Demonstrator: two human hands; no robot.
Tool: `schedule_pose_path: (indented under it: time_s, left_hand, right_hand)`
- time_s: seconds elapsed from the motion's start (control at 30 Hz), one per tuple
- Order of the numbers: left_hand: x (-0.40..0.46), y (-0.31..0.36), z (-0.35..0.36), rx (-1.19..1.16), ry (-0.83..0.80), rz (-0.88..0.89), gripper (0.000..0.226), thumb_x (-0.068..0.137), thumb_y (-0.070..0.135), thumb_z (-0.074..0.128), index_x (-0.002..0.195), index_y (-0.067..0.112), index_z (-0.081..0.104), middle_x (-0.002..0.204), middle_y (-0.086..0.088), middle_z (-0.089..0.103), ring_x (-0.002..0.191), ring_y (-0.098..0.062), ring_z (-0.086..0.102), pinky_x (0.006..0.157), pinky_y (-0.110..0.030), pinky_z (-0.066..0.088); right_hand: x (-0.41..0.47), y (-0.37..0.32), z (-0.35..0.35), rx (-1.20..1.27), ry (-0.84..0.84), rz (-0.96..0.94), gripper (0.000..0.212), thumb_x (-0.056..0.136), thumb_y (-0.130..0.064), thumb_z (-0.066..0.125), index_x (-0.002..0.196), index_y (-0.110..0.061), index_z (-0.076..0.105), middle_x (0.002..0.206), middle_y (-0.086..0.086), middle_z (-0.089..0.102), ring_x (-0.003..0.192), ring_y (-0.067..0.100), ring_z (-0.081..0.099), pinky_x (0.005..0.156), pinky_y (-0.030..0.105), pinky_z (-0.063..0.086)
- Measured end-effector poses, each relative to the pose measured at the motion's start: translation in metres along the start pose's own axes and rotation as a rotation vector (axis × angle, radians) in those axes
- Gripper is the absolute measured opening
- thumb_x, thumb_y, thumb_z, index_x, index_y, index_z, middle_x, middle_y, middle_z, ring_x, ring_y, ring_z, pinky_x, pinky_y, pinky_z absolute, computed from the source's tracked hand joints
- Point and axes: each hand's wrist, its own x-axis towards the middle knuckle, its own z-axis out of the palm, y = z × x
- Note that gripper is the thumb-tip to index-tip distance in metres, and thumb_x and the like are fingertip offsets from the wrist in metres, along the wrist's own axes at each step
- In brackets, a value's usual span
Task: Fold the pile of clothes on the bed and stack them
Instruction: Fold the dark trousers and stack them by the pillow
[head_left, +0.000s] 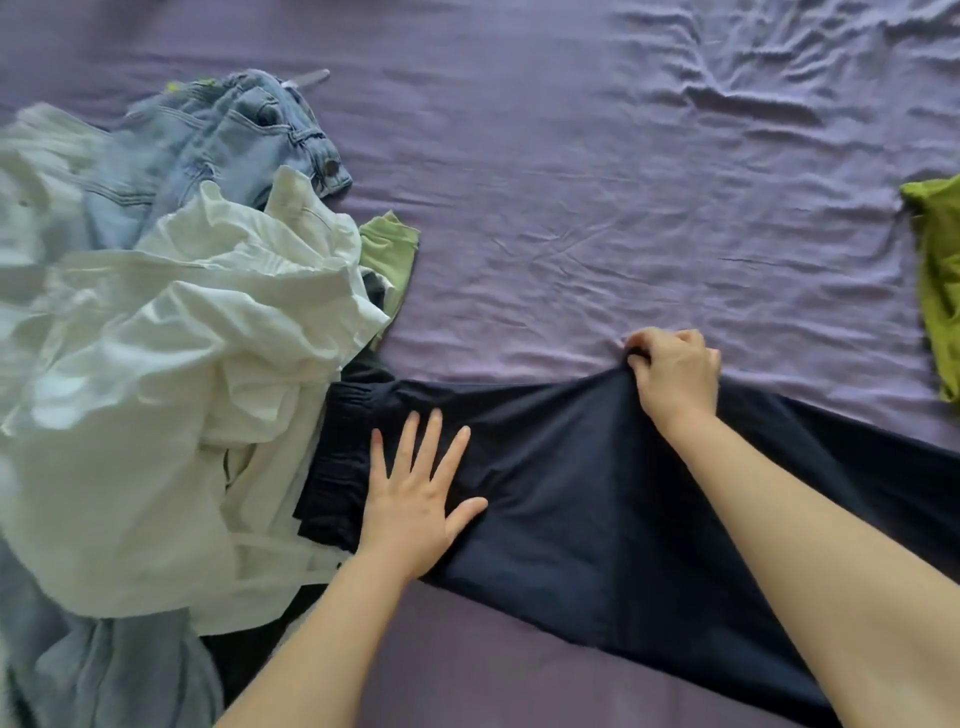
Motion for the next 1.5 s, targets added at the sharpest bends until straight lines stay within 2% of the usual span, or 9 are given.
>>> schedule_pose_path:
  time_s: [0.2,0.4,0.53,0.63,0.73,0.93,1.2,1.3,1.5]
  left_hand:
    - [0.003,-0.025,0.002,0.013,-0.008,0.129,0.090,0.079,0.081,0.017,0.150,0.028,0.003,0.159,-0.009,0.000,0.147,-0.028,-0.003,0.116,-0.058,0.002]
    - [0.008,-0.046,0.001,0.055,-0.063,0.201,0.090,0.079,0.082,0.012,0.149,0.032,-0.012,0.158,-0.006,-0.017,0.145,-0.026,-0.020,0.115,-0.056,-0.010]
    - [-0.002,-0.032,-0.018,0.071,0.013,0.132,0.076,0.086,0.066,0.046,0.148,0.026,0.031,0.156,-0.013,0.025,0.145,-0.034,0.021,0.114,-0.059,0.015]
    - [-0.016,-0.031,-0.030,0.027,0.166,-0.011,0.064,0.073,0.042,0.076,0.130,0.019,0.059,0.139,-0.014,0.052,0.132,-0.035,0.045,0.106,-0.059,0.033]
    - [-0.031,-0.040,-0.032,-0.114,0.184,-0.201,0.068,0.070,0.028,0.081,0.132,0.014,0.057,0.139,-0.016,0.051,0.130,-0.036,0.047,0.102,-0.055,0.040]
    - [-0.036,-0.054,-0.034,-0.345,0.040,-0.524,0.087,0.088,0.045,0.060,0.153,0.022,0.007,0.151,-0.008,0.023,0.130,-0.027,0.034,0.103,-0.036,0.035]
    - [-0.022,-0.057,-0.061,-0.706,-0.001,-0.801,0.070,0.080,0.052,0.067,0.131,0.014,0.038,0.118,-0.011,0.062,0.109,-0.034,0.057,0.091,-0.041,0.046]
    - [-0.024,-0.052,-0.078,-0.787,-0.021,-0.774,0.056,0.078,0.058,0.065,0.111,0.015,0.051,0.109,-0.004,0.065,0.105,-0.029,0.059,0.095,-0.043,0.043]
    - [-0.037,-0.018,-0.130,-1.541,-0.041,-0.401,0.050,0.071,0.039,0.080,0.116,0.031,0.059,0.104,0.008,0.068,0.097,-0.006,0.065,0.084,-0.026,0.055]
  right_hand:
    - [-0.073,-0.012,0.007,-0.106,0.183,-0.262,0.050,0.088,-0.027,0.065,0.134,-0.013,0.052,0.144,0.018,0.043,0.137,0.036,0.032,0.111,0.054,0.021]
    - [-0.138,-0.010,0.053,-0.397,-0.252,-0.341,0.070,0.088,-0.071,0.014,0.149,-0.037,0.016,0.159,0.012,0.011,0.147,0.033,-0.001,0.113,0.065,0.004]
    - [-0.132,-0.014,0.058,-0.470,-0.291,-0.289,0.073,0.082,-0.077,-0.006,0.144,-0.041,-0.017,0.153,0.006,-0.025,0.141,0.028,-0.031,0.109,0.061,-0.018]
    - [-0.148,-0.032,0.052,-0.420,-0.280,-0.300,0.074,0.085,-0.076,0.003,0.148,-0.038,-0.008,0.157,0.009,-0.016,0.143,0.030,-0.026,0.110,0.061,-0.015]
    - [-0.159,-0.051,0.057,-0.440,-0.372,-0.348,0.078,0.083,-0.079,0.005,0.145,-0.038,-0.017,0.159,0.008,-0.015,0.140,0.031,-0.031,0.109,0.065,-0.010]
    - [-0.127,-0.082,0.057,-0.435,-0.431,-0.243,0.082,0.086,-0.076,0.024,0.150,-0.037,-0.010,0.159,0.012,-0.018,0.144,0.036,-0.020,0.109,0.067,0.005]
    - [-0.169,-0.068,0.040,-0.396,-0.445,-0.284,0.070,0.096,-0.058,0.031,0.152,-0.031,0.001,0.161,0.009,-0.005,0.147,0.031,-0.012,0.118,0.051,0.007]
    - [-0.175,-0.069,0.028,-0.241,-0.476,-0.238,0.068,0.096,-0.058,0.033,0.152,-0.029,0.010,0.161,0.005,0.005,0.148,0.025,-0.003,0.118,0.044,0.009]
    - [-0.173,-0.065,-0.023,0.716,-0.517,0.085,0.062,0.089,-0.050,0.058,0.144,-0.035,0.035,0.144,-0.014,0.040,0.131,0.003,0.039,0.105,0.024,0.032]
